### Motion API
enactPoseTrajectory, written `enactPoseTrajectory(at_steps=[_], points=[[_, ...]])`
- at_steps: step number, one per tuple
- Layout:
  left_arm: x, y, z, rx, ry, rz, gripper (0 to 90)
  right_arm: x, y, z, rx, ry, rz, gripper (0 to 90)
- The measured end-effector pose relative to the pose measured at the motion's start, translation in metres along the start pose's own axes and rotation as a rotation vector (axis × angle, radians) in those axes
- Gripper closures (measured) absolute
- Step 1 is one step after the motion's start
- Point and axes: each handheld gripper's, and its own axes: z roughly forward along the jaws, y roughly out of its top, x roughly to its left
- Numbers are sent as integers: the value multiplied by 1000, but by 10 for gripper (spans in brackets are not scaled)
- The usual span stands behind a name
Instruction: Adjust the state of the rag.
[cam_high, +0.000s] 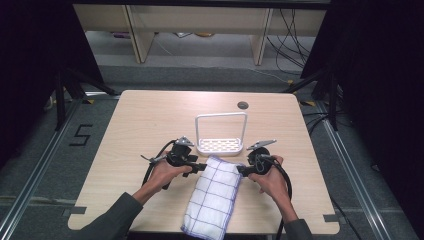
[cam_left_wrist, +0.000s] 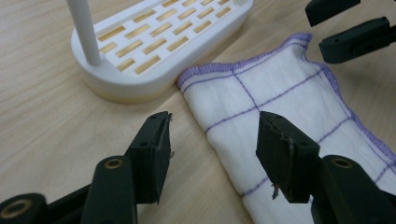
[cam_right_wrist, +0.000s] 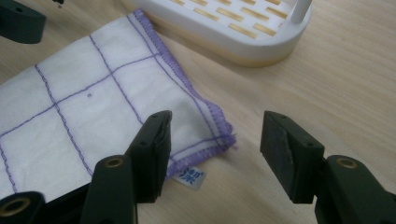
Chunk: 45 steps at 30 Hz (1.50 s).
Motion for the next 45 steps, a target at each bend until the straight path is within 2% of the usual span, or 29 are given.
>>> enactPoseTrajectory(at_steps=[4, 5, 8, 9, 10, 11, 12, 14, 15, 17, 22, 24, 25, 26, 28, 31, 33, 37, 40, 42, 44, 45], points=[[-1, 3, 9, 17, 4, -7, 453, 0, -2, 3, 5, 12, 32, 440], [-2, 3, 11, 10, 6, -19, 452, -1, -2, 4, 8, 12, 33, 440], [1, 6, 14, 22, 18, -6, 454, -1, -2, 8, 12, 12, 26, 437], [0, 6, 15, 9, 23, -15, 460, 0, -1, 9, 9, 5, 27, 439], [0, 7, 16, 15, 21, -1, 468, 0, -1, 10, 16, 9, 15, 442], [-1, 7, 18, 10, 23, -13, 472, 1, -1, 11, 7, 7, 18, 446], [0, 7, 19, 27, 29, 3, 475, 1, 0, 12, 17, 6, 4, 451], [1, 7, 22, 30, 29, 8, 478, 1, 0, 15, 17, 6, -4, 462], [1, 7, 23, 29, 34, 11, 485, 2, 1, 15, 40, 3, 11, 464], [1, 8, 25, 26, 41, 16, 500, 4, 1, 16, 46, 4, 29, 477], [-1, 8, 28, 28, 40, 33, 542, 3, 1, 19, 38, 3, -1, 521], [-3, 8, 30, 35, 43, 52, 560, 6, 1, 19, 66, -4, 16, 534], [-5, 7, 31, 33, 47, 56, 578, 7, 1, 19, 72, 0, 27, 553], [-5, 7, 32, 35, 51, 63, 590, 6, 1, 20, 55, 3, -7, 560], [-6, 7, 34, 35, 53, 77, 632, 6, 1, 20, 55, 7, -13, 575], [-7, 7, 35, 37, 49, 90, 687, 6, 1, 20, 62, 6, -2, 592], [-7, 7, 35, 36, 48, 93, 725, 6, 0, 20, 58, 11, -1, 617], [-11, 7, 36, 43, 51, 125, 802, 5, 0, 20, 53, 29, 4, 673], [-13, 7, 35, 40, 50, 141, 839, 3, -1, 20, 30, 44, -27, 775], [-13, 8, 31, 27, 49, 147, 848, 6, -1, 19, 24, 47, -24, 837], [-14, 10, 27, 16, 46, 164, 852, 6, 0, 18, 1, 43, -50, 853], [-15, 11, 23, 6, 39, 169, 853, 7, 1, 14, 28, 33, -56, 857]])
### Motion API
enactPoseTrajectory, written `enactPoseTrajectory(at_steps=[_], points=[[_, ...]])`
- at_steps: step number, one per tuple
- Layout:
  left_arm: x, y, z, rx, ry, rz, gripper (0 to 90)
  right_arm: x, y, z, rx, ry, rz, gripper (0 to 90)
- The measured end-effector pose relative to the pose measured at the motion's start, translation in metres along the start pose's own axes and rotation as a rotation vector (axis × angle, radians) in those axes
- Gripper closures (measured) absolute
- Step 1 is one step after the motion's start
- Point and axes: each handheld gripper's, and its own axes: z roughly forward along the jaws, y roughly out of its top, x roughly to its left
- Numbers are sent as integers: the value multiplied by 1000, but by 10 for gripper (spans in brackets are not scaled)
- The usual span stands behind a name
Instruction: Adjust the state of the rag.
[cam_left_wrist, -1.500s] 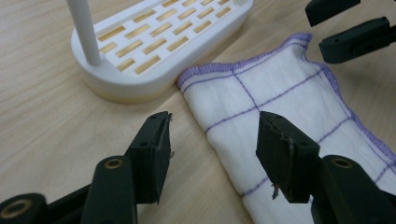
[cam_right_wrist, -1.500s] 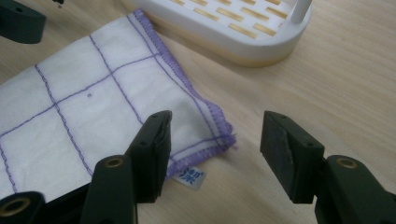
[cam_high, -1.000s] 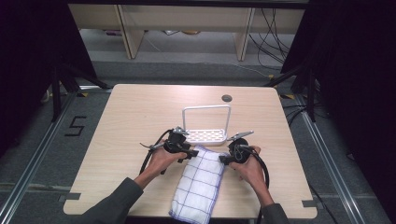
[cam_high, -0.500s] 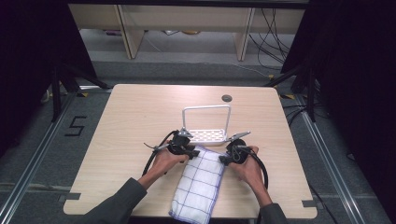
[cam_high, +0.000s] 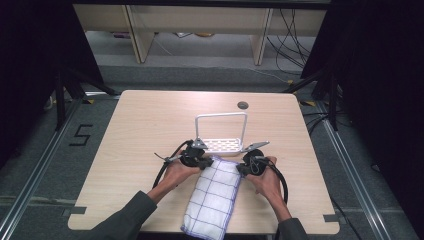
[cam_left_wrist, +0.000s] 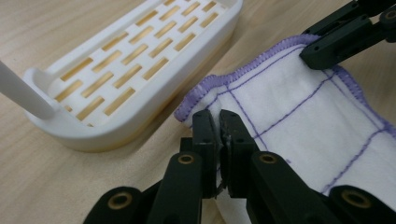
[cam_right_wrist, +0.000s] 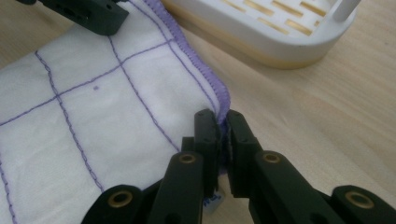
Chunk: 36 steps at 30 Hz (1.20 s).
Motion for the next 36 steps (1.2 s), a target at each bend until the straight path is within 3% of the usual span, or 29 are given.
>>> enactPoseTrajectory(at_steps=[3, 8, 9, 10, 13, 15, 22, 32, 35, 36], points=[[-3, 2, -8, -14, -7, 9, 855, 3, 0, -4, -45, 2, -21, 865], [-10, 6, -23, -65, -17, 5, 857, 6, 2, -21, -71, 15, -41, 868], [-10, 6, -27, -63, -18, 18, 857, 7, 2, -22, -104, 9, -46, 868], [-12, 7, -30, -84, -22, 8, 857, 9, 3, -28, -91, 15, -50, 868], [-15, 9, -42, -110, -30, 15, 857, 14, 5, -37, -133, 26, -43, 869], [-17, 10, -50, -125, -35, 23, 858, 16, 6, -44, -133, 22, -70, 869], [-28, 17, -79, -178, -57, 50, 858, 26, 10, -65, -175, 30, -88, 870], [-50, 30, -120, -221, -83, 123, 858, 38, 14, -100, -281, 27, -142, 871], [-56, 37, -131, -238, -86, 148, 857, 40, 18, -113, -316, 22, -178, 871], [-58, 39, -134, -240, -85, 153, 857, 42, 19, -117, -320, 26, -160, 871]])
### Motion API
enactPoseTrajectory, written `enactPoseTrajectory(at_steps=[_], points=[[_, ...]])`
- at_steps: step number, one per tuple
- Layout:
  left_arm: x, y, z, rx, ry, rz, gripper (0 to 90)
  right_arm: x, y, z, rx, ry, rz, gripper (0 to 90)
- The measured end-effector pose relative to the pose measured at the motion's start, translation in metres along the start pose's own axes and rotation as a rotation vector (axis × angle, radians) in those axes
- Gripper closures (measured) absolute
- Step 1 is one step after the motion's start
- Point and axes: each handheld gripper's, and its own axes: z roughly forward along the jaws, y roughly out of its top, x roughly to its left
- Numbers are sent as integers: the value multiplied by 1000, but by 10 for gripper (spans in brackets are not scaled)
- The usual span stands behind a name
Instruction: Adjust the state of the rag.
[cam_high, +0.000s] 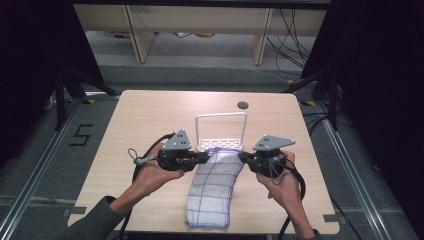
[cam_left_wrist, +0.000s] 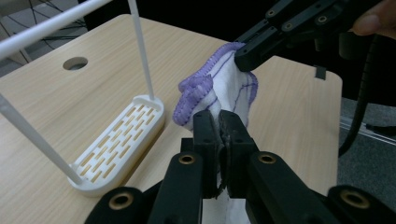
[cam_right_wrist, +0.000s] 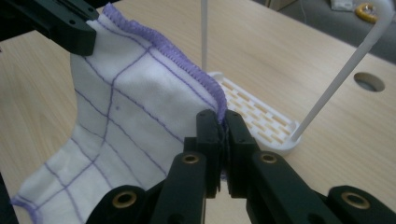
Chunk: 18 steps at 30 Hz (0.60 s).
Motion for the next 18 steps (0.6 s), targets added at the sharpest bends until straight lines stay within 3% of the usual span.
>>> enactPoseTrajectory(at_steps=[12, 14, 18], points=[[-1, 39, -19, -66, 2, 14, 857, -2, 42, -32, -76, -46, -63, 871], [0, 45, -22, -78, 4, 15, 857, -2, 50, -35, -88, -54, -47, 871], [6, 55, -24, -105, 14, 3, 857, -7, 68, -39, -98, -64, -61, 871]])
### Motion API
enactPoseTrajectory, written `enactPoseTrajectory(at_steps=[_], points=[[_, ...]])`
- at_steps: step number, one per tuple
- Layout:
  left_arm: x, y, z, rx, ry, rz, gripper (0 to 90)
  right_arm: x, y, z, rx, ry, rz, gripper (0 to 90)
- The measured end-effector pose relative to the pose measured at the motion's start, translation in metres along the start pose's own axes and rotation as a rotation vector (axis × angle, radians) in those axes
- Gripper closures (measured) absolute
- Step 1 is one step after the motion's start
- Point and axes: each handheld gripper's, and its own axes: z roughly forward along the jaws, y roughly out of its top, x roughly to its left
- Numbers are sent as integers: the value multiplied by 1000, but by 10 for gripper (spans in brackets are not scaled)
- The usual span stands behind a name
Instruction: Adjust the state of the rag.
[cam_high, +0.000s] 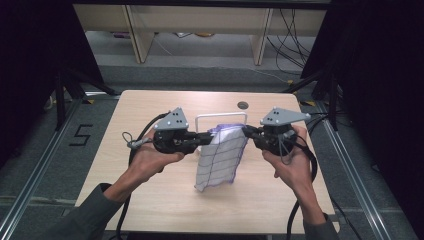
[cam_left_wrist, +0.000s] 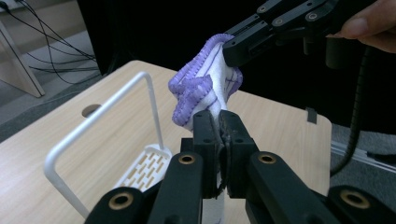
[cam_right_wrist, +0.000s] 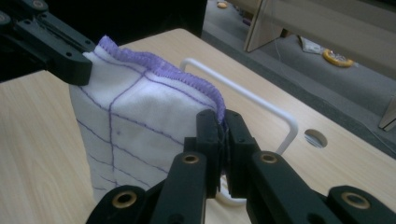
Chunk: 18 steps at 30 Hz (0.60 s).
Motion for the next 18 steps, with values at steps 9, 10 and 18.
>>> enactPoseTrajectory(at_steps=[9, 10, 18], points=[[17, 18, 4, -23, 61, -8, 857, -14, 25, 7, -6, -21, 15, 871], [18, 20, 4, -26, 66, -8, 857, -17, 27, 7, -10, -40, 2, 871], [32, 34, 7, -54, 100, -19, 857, -29, 43, 13, -39, -66, 14, 871]])
